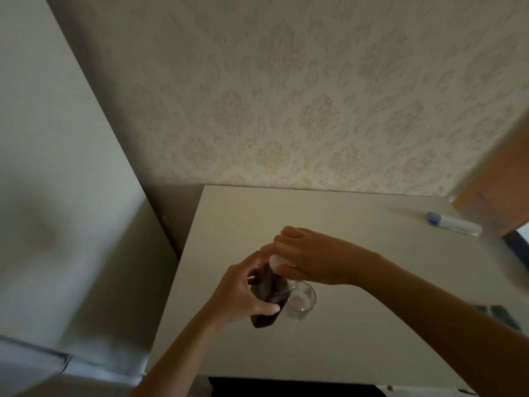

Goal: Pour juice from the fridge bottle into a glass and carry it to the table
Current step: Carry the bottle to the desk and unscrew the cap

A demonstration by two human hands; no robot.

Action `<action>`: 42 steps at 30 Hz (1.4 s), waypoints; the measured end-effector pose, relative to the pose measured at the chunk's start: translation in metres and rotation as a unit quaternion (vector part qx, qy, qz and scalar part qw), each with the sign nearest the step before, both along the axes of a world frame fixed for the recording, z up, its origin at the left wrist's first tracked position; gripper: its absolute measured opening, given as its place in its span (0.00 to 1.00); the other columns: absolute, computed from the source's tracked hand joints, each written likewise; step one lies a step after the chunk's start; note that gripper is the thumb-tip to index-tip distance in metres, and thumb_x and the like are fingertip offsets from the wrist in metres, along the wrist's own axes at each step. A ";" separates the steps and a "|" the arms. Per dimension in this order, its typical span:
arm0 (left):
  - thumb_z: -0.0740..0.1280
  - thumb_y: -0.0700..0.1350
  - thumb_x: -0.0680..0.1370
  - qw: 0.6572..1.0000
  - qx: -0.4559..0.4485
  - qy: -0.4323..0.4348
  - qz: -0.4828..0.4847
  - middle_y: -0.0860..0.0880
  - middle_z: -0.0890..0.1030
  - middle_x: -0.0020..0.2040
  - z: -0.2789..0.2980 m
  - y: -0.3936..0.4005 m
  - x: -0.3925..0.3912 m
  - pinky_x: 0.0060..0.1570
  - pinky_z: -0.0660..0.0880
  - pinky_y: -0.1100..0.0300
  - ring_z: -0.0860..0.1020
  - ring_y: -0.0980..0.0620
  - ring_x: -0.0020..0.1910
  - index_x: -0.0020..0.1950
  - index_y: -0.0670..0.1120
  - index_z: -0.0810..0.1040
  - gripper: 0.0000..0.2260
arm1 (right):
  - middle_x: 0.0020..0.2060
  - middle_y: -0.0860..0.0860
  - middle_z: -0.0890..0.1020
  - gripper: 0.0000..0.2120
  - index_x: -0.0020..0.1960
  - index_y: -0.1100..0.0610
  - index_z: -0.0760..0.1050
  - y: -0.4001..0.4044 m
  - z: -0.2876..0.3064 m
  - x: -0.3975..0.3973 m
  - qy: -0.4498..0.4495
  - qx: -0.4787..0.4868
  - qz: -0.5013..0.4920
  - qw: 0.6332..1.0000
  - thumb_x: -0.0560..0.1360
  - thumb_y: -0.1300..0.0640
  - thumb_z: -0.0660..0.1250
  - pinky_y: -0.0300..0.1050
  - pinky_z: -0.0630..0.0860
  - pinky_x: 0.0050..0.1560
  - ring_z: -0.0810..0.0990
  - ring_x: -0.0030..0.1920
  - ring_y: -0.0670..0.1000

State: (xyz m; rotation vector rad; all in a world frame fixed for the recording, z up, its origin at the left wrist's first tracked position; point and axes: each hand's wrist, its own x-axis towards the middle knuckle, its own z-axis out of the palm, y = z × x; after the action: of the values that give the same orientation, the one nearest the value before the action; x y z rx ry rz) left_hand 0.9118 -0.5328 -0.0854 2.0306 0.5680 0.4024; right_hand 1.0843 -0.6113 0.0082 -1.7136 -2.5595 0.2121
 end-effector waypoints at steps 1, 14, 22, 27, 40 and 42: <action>0.80 0.45 0.60 1.000 0.001 -0.003 0.001 0.61 0.80 0.52 0.000 -0.001 0.001 0.52 0.75 0.69 0.78 0.61 0.53 0.59 0.67 0.67 0.36 | 0.49 0.47 0.75 0.18 0.70 0.48 0.60 0.000 0.001 0.002 -0.018 -0.001 0.012 1.000 0.81 0.47 0.53 0.37 0.65 0.50 0.67 0.47 0.47; 0.80 0.46 0.59 0.999 0.014 -0.022 0.036 0.59 0.81 0.49 0.003 -0.011 0.012 0.51 0.76 0.68 0.79 0.60 0.51 0.60 0.59 0.70 0.33 | 0.33 0.47 0.77 0.16 0.65 0.50 0.60 0.002 0.000 -0.003 -0.007 0.001 -0.100 0.995 0.80 0.46 0.52 0.42 0.75 0.35 0.75 0.29 0.48; 0.80 0.44 0.59 0.999 -0.003 -0.005 0.041 0.61 0.80 0.50 0.000 -0.017 0.011 0.51 0.75 0.70 0.78 0.62 0.52 0.60 0.63 0.70 0.35 | 0.58 0.45 0.72 0.21 0.69 0.42 0.57 -0.009 0.012 0.020 0.023 -0.051 -0.011 0.998 0.78 0.47 0.59 0.37 0.69 0.48 0.72 0.47 0.42; 0.79 0.46 0.60 1.000 0.006 0.006 0.030 0.60 0.80 0.51 -0.001 -0.024 0.011 0.51 0.76 0.68 0.78 0.61 0.53 0.61 0.65 0.69 0.35 | 0.49 0.45 0.80 0.23 0.67 0.44 0.63 -0.009 0.010 0.013 -0.057 0.010 -0.051 0.997 0.77 0.35 0.47 0.39 0.69 0.40 0.76 0.38 0.46; 0.79 0.48 0.59 0.999 0.005 0.021 0.038 0.61 0.80 0.52 -0.015 -0.030 0.008 0.52 0.77 0.63 0.78 0.61 0.53 0.62 0.63 0.69 0.36 | 0.51 0.45 0.80 0.20 0.64 0.46 0.69 -0.026 -0.015 0.019 0.032 0.037 -0.087 0.995 0.77 0.38 0.54 0.40 0.73 0.44 0.78 0.43 0.44; 0.80 0.49 0.59 0.999 -0.002 0.026 0.047 0.64 0.78 0.53 -0.022 -0.031 0.005 0.53 0.77 0.65 0.77 0.63 0.54 0.62 0.66 0.67 0.36 | 0.49 0.45 0.81 0.19 0.61 0.48 0.71 -0.033 -0.029 0.029 0.118 0.078 -0.115 0.983 0.75 0.40 0.58 0.38 0.74 0.42 0.75 0.41 0.41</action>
State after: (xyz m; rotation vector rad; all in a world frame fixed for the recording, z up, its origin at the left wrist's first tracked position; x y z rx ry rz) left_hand 0.9170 -0.5643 -0.1077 2.0194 0.6974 0.4057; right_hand 1.1130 -0.6440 -0.0204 -1.7860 -2.1349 0.1847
